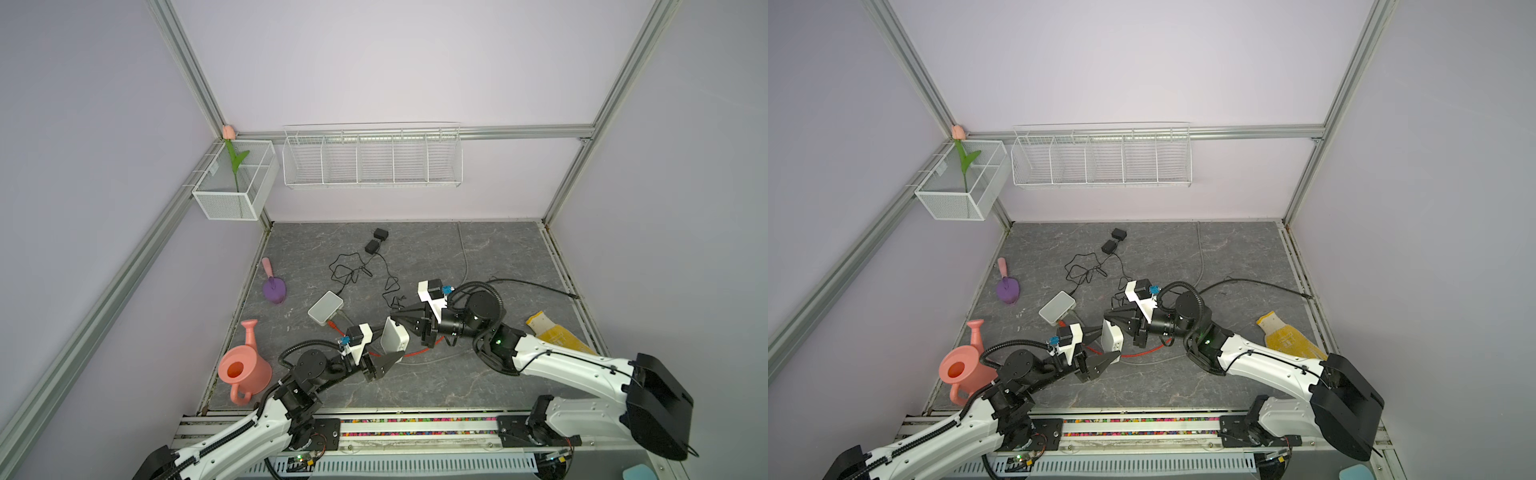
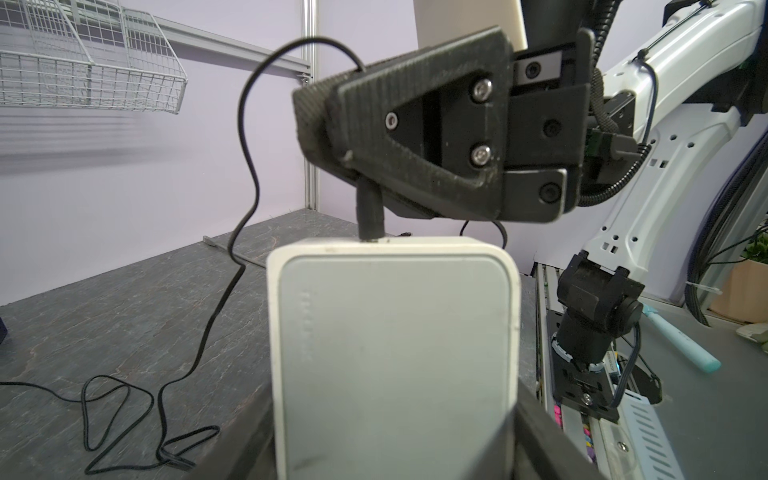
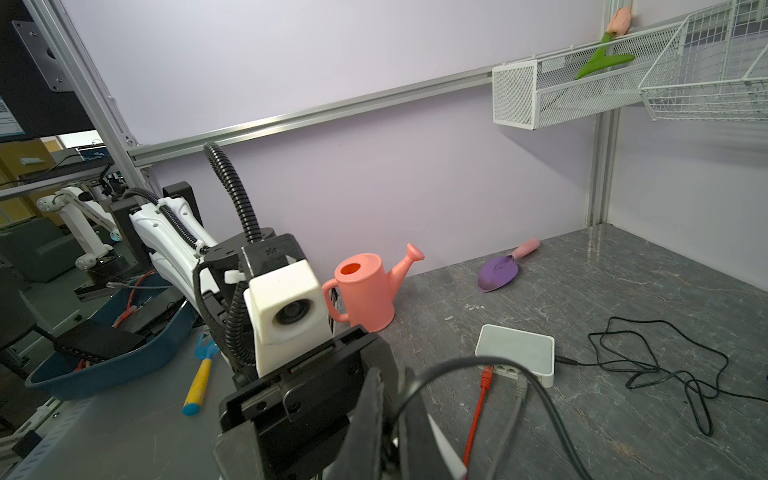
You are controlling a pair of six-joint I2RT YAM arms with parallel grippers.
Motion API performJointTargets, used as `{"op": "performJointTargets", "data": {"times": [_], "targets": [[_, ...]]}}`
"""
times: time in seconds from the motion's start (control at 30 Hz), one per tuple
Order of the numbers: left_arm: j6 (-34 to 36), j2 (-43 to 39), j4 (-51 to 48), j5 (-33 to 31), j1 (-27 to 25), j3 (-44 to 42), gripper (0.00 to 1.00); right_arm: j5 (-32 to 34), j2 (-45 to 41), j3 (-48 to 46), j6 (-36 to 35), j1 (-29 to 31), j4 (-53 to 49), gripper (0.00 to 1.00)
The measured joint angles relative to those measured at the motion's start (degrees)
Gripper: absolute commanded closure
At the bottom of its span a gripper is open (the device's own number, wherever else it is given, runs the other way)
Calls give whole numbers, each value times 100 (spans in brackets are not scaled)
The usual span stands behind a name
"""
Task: Insert the plug into the switch port
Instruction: 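Press the plug further into the port with the right gripper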
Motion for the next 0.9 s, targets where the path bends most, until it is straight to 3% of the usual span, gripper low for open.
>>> {"op": "performJointTargets", "data": {"times": [0.9], "targets": [[197, 175, 92, -330, 0, -2, 100, 304, 470, -446, 461, 7, 1458, 93]]}}
